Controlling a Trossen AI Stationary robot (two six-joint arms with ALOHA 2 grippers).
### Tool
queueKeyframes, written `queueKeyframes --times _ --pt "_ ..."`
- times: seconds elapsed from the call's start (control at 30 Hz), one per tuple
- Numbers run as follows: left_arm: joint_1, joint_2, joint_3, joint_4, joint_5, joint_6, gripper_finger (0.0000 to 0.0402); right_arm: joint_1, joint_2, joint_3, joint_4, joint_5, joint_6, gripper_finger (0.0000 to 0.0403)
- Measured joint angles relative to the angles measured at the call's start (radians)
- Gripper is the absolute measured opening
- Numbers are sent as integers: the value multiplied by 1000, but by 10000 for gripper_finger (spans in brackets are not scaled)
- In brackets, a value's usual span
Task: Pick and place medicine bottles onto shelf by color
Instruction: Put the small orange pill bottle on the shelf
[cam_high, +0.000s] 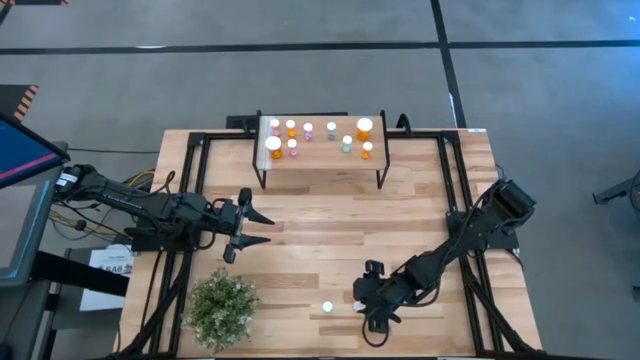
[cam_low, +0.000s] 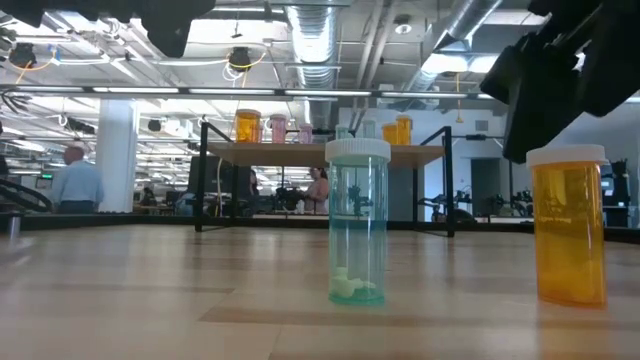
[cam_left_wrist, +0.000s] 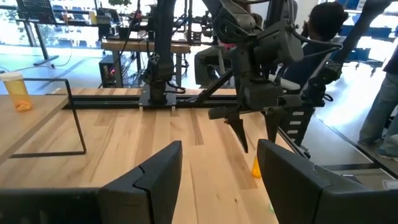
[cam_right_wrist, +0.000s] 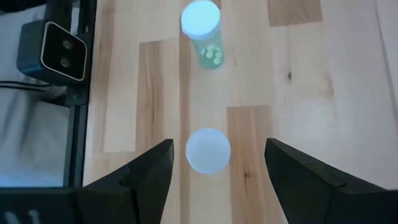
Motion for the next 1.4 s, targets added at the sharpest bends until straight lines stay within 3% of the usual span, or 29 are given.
queueKeyframes --times 0.2,0.43,1.03,1.4 --pt "0 0 0 7 -9 -7 196 2 0 0 7 1 11 276" --pt "2 -7 0 112 -125 -89 196 1 0 0 34 -9 18 276" --pt "1 -6 0 58 -91 -70 196 1 85 0 35 -24 39 275" --pt "1 -6 0 51 -91 -71 196 -2 76 0 34 -21 36 199"
